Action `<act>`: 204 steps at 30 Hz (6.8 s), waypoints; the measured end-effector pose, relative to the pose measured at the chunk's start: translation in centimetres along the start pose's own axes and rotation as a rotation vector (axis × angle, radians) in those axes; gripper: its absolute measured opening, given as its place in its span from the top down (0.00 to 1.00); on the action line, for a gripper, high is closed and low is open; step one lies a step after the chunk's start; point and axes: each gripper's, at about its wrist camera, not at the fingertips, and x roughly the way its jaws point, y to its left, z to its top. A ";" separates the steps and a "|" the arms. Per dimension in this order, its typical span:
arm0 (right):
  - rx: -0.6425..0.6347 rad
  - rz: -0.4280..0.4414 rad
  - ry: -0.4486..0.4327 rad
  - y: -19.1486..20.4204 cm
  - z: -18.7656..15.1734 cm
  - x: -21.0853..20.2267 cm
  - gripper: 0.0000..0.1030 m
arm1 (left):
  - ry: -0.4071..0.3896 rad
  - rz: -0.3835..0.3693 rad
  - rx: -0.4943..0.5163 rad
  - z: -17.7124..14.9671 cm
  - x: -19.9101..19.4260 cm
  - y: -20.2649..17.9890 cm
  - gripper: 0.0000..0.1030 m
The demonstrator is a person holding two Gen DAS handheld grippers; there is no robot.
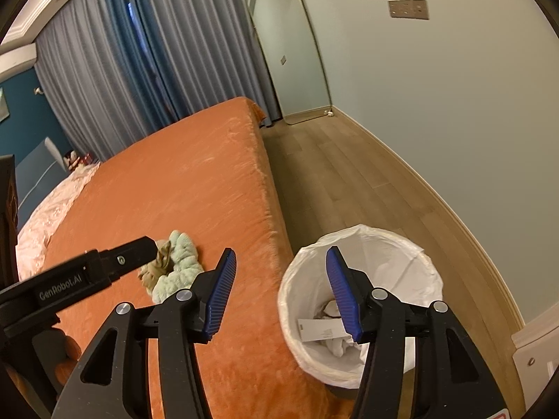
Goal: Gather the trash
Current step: 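Move both grippers back over the scrunchie and wrapper on the bed, then grasp the pink wrapper with the left gripper while the right grasps the brown hair tie, then carry wrapper and hair tie over the bin and open both grippers, then move both grippers back over the green scrunchie with beige stocking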
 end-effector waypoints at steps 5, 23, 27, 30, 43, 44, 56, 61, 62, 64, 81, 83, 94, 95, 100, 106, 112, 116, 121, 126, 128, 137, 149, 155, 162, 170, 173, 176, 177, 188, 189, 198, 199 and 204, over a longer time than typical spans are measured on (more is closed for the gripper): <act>-0.020 0.019 0.022 1.8 -0.5 0.6 0.48 | -0.005 0.027 -0.026 0.0 -0.4 2.6 0.26; -0.070 0.068 0.167 7.6 -5.3 6.0 0.48 | 0.106 0.230 -0.072 -3.5 3.1 15.1 0.26; -0.073 0.071 0.218 8.8 -6.8 8.2 0.48 | 0.158 0.272 -0.068 -4.9 5.2 17.3 0.26; -0.082 0.070 0.251 9.5 -7.8 9.8 0.48 | 0.199 0.274 -0.074 -6.0 6.8 18.4 0.26; -0.078 0.068 0.377 11.1 -10.1 16.5 0.48 | 0.347 0.136 -0.091 -7.6 14.2 19.8 0.51; -0.077 0.071 0.384 11.3 -10.1 17.0 0.48 | 0.356 0.129 -0.093 -7.6 14.5 20.0 0.54; -0.096 0.145 0.460 15.5 -11.1 21.9 0.60 | 0.331 0.063 -0.230 -8.1 11.4 25.9 0.86; -0.142 0.143 0.521 17.4 -13.9 23.2 0.82 | 0.335 0.076 -0.241 -8.5 10.3 26.5 0.86; -0.148 0.140 0.518 17.5 -14.2 23.0 0.85 | 0.336 0.077 -0.239 -8.4 10.2 26.3 0.86; -0.141 0.146 0.512 17.3 -14.4 22.2 0.89 | 0.325 0.076 -0.228 -8.4 9.1 26.2 0.86; -0.002 0.182 0.215 10.1 -6.1 7.6 0.91 | 0.152 -0.007 -0.071 -6.8 -0.3 15.7 0.86; -0.001 0.180 0.176 9.8 -5.2 6.1 0.91 | 0.125 -0.023 -0.042 -6.2 -1.5 13.5 0.86; 0.015 0.149 -0.002 4.3 -0.5 -1.8 0.91 | 0.026 -0.112 0.088 -2.8 -5.3 2.9 0.86; 0.017 0.145 -0.012 3.9 -0.2 -2.3 0.91 | 0.018 -0.121 0.101 -2.5 -5.5 1.8 0.86; 0.037 0.111 -0.069 0.8 1.1 -4.7 0.91 | -0.013 -0.161 0.155 -1.3 -6.3 -3.1 0.86; 0.068 0.050 -0.094 -3.0 1.7 -6.3 0.91 | -0.009 -0.191 0.225 -0.6 -5.6 -8.2 0.86; 0.105 0.001 -0.094 -6.3 1.7 -6.3 0.91 | 0.019 -0.215 0.267 -0.7 -3.4 -12.2 0.86; 0.126 -0.019 -0.087 -7.8 1.5 -6.0 0.91 | 0.034 -0.218 0.287 -0.8 -2.1 -13.8 0.84; 0.142 -0.042 -0.065 -8.8 1.4 -5.0 0.85 | 0.031 -0.184 0.272 -0.9 -1.0 -14.1 0.47; 0.130 -0.051 -0.054 -8.8 1.3 -4.2 0.80 | 0.030 -0.164 0.256 -0.8 -0.6 -13.6 0.45; 0.123 -0.050 -0.056 -8.3 1.5 -3.9 0.76 | 0.024 -0.151 0.254 -0.8 -0.6 -13.2 0.45; 0.106 -0.058 -0.065 -7.2 1.5 -4.0 0.53 | 0.015 -0.117 0.228 -0.6 -0.7 -11.0 0.42; 0.042 -0.084 -0.074 -4.1 1.6 -4.3 0.36 | 0.005 -0.083 0.179 -0.6 -1.6 -7.6 0.39; 0.000 -0.098 -0.075 -2.1 1.3 -4.3 0.29 | -0.011 -0.046 0.131 -0.6 -2.2 -5.0 0.32; -0.050 -0.127 -0.085 0.4 1.0 -4.0 0.18 | -0.022 -0.005 0.080 -0.5 -2.6 -1.3 0.30; -0.096 -0.133 -0.103 3.4 0.5 -3.5 0.14 | -0.020 0.046 0.036 -0.6 -2.6 2.9 0.30; -0.114 -0.132 -0.092 4.4 0.3 -3.0 0.14 | -0.027 0.072 0.020 -0.7 -2.7 4.5 0.30; -0.143 -0.135 -0.078 5.8 0.2 -2.3 0.14 | -0.035 0.103 0.019 -0.7 -2.9 5.9 0.26; -0.153 -0.129 -0.073 6.2 0.1 -2.1 0.14 | -0.042 0.115 0.017 -0.7 -3.0 6.4 0.22; -0.142 -0.047 -0.009 10.4 -1.0 1.0 0.14 | -0.040 0.188 -0.041 -0.5 -2.4 12.8 0.21; -0.150 -0.046 -0.004 10.8 -1.0 1.5 0.14 | -0.037 0.200 -0.045 -0.5 -2.2 13.6 0.20; -0.225 -0.031 0.090 14.7 -2.9 7.4 0.13 | 0.025 0.260 -0.095 -0.5 1.2 19.7 0.19; -0.228 -0.026 0.109 15.1 -3.1 8.5 0.14 | 0.038 0.264 -0.097 -0.4 1.9 20.3 0.19; -0.221 0.002 0.177 16.1 -4.0 12.9 0.13 | 0.092 0.257 -0.090 0.5 5.9 21.5 0.18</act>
